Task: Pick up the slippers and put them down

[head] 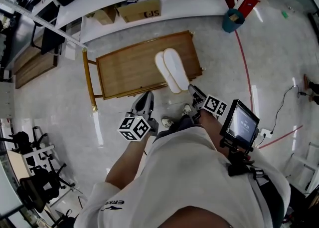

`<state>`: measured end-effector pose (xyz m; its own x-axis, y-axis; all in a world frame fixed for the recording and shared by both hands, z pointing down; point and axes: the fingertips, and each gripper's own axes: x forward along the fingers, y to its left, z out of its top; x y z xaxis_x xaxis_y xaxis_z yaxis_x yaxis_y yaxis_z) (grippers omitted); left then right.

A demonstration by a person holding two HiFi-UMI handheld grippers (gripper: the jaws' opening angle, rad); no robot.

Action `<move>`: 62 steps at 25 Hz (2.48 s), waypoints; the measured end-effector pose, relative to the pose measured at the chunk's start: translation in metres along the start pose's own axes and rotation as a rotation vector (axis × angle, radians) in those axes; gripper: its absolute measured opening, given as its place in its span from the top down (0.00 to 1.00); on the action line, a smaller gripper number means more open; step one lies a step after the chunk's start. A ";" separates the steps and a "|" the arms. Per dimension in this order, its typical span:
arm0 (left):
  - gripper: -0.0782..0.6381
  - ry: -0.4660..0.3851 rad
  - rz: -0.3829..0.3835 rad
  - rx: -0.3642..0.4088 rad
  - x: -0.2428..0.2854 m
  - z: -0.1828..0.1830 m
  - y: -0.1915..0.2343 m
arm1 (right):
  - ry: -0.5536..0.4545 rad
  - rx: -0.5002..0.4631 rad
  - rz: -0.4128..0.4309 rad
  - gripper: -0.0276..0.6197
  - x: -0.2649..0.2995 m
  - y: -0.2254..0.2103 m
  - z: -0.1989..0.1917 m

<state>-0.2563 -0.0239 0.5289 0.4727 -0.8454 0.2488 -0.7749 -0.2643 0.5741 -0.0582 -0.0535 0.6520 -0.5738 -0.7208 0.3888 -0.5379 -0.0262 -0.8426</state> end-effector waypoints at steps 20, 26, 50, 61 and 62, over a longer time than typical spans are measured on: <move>0.89 -0.121 -0.022 0.041 -0.011 0.008 -0.053 | -0.039 -0.466 0.235 0.86 -0.065 0.147 0.028; 0.89 -0.175 -0.044 0.073 -0.006 0.013 -0.102 | -0.060 -0.737 0.296 0.95 -0.106 0.183 0.044; 0.89 -0.218 -0.043 0.126 -0.028 0.004 -0.154 | -0.041 -0.891 0.387 0.95 -0.157 0.210 0.035; 0.89 -0.226 -0.037 0.127 -0.027 -0.006 -0.167 | -0.020 -0.907 0.406 0.95 -0.167 0.202 0.031; 0.89 -0.228 -0.035 0.127 -0.027 -0.009 -0.169 | -0.018 -0.907 0.409 0.95 -0.169 0.200 0.031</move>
<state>-0.1345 0.0476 0.4320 0.4042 -0.9138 0.0400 -0.8131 -0.3389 0.4733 -0.0498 0.0417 0.4063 -0.8151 -0.5669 0.1198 -0.5737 0.7608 -0.3035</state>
